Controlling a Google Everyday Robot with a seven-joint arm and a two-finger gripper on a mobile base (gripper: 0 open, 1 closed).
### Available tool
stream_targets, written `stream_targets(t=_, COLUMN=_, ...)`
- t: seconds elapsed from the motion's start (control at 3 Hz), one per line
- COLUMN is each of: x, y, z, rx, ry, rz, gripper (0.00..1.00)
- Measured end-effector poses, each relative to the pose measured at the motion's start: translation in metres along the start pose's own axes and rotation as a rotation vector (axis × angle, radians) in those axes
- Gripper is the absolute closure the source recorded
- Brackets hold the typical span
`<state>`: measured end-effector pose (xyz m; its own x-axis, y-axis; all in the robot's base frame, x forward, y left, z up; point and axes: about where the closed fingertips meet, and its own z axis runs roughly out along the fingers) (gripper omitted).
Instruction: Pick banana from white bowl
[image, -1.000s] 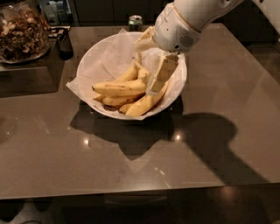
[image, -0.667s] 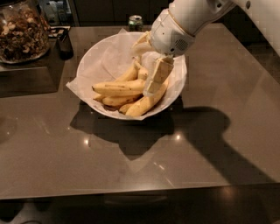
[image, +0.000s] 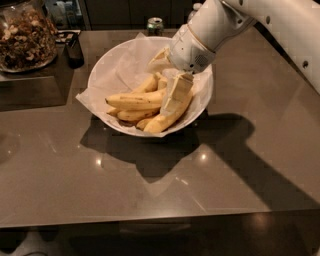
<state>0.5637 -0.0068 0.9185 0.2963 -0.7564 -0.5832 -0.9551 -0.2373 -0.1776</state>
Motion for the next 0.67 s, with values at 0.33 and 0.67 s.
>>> stream_targets(t=0.33, x=0.0025, y=-0.0027, z=0.0119, rx=-0.022, ry=-0.014, rz=0.009, gripper=0.24)
stream_targets(t=0.67, x=0.0030, y=-0.0029, z=0.0135, rx=-0.024, ry=-0.017, rz=0.011, gripper=0.43)
